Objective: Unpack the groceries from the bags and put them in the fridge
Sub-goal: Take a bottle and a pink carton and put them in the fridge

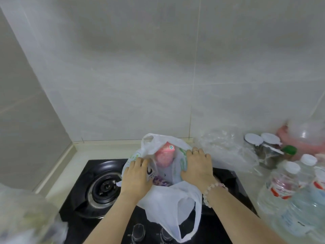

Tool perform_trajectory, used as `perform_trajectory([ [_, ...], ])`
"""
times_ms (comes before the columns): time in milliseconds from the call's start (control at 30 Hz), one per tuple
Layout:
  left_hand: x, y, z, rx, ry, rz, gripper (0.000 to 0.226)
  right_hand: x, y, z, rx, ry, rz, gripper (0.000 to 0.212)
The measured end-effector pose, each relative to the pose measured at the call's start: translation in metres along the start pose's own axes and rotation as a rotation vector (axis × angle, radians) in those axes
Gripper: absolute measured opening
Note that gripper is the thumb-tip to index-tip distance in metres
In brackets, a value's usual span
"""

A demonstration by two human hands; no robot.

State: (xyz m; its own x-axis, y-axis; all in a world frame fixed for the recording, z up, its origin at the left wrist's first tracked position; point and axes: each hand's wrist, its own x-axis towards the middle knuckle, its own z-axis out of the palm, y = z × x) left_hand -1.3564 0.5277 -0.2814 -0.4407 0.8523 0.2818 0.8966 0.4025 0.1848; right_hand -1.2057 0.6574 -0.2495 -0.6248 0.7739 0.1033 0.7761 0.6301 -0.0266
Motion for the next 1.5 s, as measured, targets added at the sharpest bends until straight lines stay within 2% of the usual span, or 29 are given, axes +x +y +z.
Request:
perform_trajectory([
  [167, -0.002, -0.011, 0.012, -0.137, 0.02, -0.108, 0.058, 0.015, -0.027, 0.022, 0.076, -0.146, -0.071, 0.055],
  [333, -0.011, -0.016, 0.023, -0.147, 0.03, -0.136, 0.067, 0.033, -0.052, 0.044, 0.107, -0.253, -0.14, 0.051],
  [433, -0.016, -0.02, 0.025, -0.119, 0.025, -0.143, 0.071, 0.053, -0.065, 0.055, 0.173, -0.321, -0.129, 0.058],
  [533, -0.018, -0.021, 0.027, -0.1, -0.003, -0.159, 0.07, 0.066, -0.077, 0.069, 0.18, -0.391, -0.128, 0.063],
  [700, -0.026, -0.028, 0.038, -0.112, -0.006, -0.106, 0.061, 0.073, -0.097, 0.094, 0.123, -0.452, -0.159, 0.056],
  [867, -0.023, -0.027, 0.041, -0.109, 0.045, -0.109, 0.061, 0.079, -0.102, 0.11, 0.145, -0.48, -0.155, 0.066],
  [1233, -0.018, -0.02, 0.036, -0.024, -0.091, -0.148, 0.048, 0.075, -0.1, 0.127, 0.21, -0.433, -0.185, 0.083],
  [1400, -0.01, -0.017, 0.028, 0.035, -0.088, -0.216, 0.053, 0.068, -0.09, 0.121, 0.295, -0.398, -0.167, 0.074],
  [1500, 0.001, -0.011, 0.014, 0.06, -0.143, -0.293, 0.055, 0.064, -0.086, 0.111, 0.377, -0.352, -0.15, 0.08],
])
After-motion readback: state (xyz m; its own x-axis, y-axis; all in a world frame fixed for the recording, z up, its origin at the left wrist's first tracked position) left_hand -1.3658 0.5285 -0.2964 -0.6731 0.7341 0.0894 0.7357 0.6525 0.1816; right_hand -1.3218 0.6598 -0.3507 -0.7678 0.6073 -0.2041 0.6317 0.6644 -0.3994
